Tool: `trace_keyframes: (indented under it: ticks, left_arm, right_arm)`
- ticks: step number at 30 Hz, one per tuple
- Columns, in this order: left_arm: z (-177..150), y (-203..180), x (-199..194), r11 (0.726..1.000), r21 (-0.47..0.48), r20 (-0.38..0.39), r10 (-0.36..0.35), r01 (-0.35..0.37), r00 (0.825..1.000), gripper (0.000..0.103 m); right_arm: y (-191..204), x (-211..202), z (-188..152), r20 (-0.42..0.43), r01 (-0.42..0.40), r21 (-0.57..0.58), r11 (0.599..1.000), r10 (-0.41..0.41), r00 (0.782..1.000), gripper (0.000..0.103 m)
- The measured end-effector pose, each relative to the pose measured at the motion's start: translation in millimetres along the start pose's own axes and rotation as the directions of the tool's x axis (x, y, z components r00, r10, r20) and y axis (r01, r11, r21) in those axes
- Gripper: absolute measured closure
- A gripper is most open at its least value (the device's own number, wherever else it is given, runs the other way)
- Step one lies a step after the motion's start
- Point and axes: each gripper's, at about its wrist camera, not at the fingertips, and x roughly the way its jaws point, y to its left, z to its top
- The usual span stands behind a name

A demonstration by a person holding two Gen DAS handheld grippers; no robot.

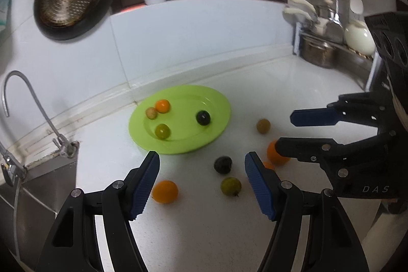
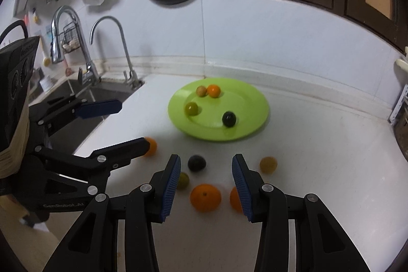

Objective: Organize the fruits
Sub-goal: 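Withdraw both tools from the plate toward the remaining fruits, then grasp an olive-green fruit with the left tool while the right tool grasps a large orange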

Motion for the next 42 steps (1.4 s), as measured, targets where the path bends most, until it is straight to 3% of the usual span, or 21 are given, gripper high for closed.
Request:
trace_keyframes:
  ticks: [6,18,27,42]
  left_arm:
    - [-13,-11,12,0.997,0.06,-0.039,-0.046,0.048,0.998,0.035]
    - [-27,-17,40,0.986,0.125,-0.11,-0.096,0.11,0.989,0.051]
    - [-31,-17,60,0.981,0.117,-0.162,-0.137,0.157,0.977,0.056]
    - [-35,-11,82,0.978,0.012,-0.213,-0.199,0.206,0.957,0.071]
  right_arm:
    - [1,8,-13,-0.051,-0.019,-0.015,1.0,0.018,0.999,0.06]
    - [1,34,-31,-0.16,-0.045,-0.051,0.998,0.037,0.986,0.06]
    - [-2,51,-38,-0.209,-0.053,-0.044,0.998,0.043,0.977,0.06]
    - [-9,72,-43,-0.233,-0.084,-0.002,0.996,0.081,0.969,0.06]
